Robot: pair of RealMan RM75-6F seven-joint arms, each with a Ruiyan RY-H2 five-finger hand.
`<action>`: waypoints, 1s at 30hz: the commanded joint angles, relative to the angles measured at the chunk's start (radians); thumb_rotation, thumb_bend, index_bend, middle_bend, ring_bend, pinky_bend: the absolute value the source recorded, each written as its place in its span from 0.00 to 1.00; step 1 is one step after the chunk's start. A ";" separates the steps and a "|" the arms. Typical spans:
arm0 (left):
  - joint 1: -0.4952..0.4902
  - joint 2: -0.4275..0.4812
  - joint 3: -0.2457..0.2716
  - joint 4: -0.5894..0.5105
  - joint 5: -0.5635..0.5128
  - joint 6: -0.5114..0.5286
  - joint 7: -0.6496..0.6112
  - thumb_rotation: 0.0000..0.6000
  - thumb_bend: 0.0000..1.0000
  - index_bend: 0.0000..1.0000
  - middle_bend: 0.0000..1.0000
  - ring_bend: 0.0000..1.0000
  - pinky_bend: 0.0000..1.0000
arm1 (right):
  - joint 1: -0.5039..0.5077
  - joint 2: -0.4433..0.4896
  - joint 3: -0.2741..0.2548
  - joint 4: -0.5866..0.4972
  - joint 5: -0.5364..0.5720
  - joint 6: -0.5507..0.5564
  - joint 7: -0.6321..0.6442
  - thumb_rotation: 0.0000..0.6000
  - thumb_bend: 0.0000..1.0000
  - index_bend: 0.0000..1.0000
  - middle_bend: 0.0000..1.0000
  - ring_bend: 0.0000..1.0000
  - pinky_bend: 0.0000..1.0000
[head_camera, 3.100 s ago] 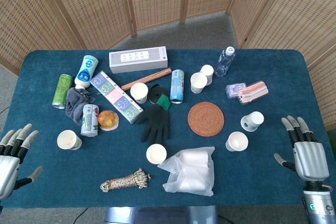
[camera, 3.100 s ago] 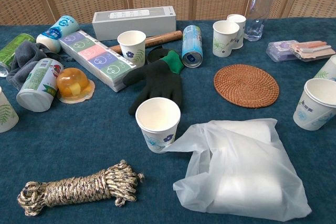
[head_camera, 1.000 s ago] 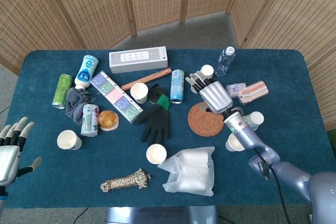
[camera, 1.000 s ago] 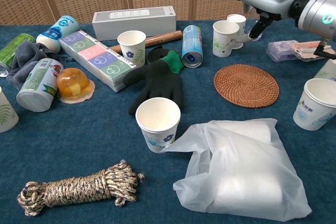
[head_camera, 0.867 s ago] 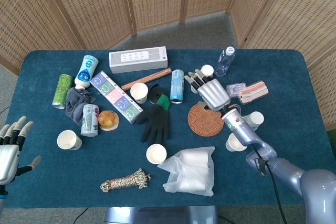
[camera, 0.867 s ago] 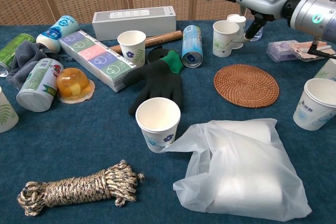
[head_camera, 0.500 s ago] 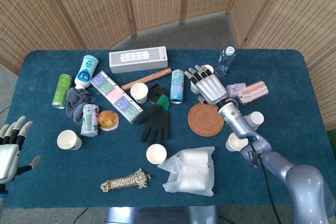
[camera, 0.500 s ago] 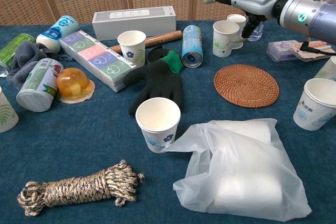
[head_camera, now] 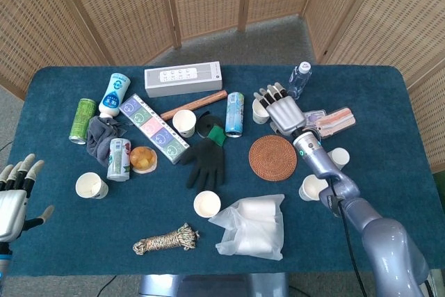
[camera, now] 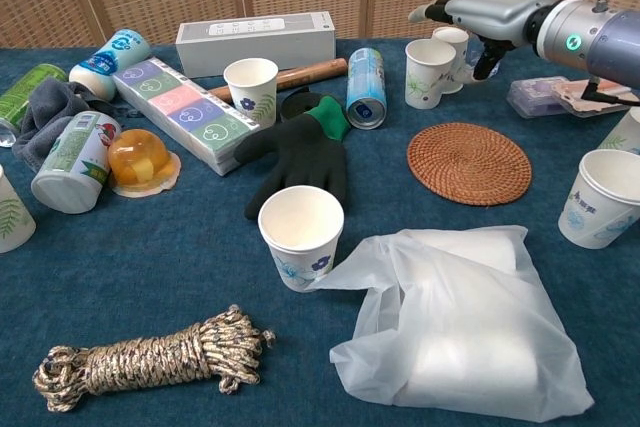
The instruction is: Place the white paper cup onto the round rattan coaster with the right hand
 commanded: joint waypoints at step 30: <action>-0.012 -0.008 -0.002 0.018 -0.029 -0.018 -0.002 1.00 0.29 0.06 0.00 0.00 0.00 | 0.019 -0.176 -0.031 0.252 0.032 0.005 -0.056 1.00 0.40 0.07 0.20 0.20 0.27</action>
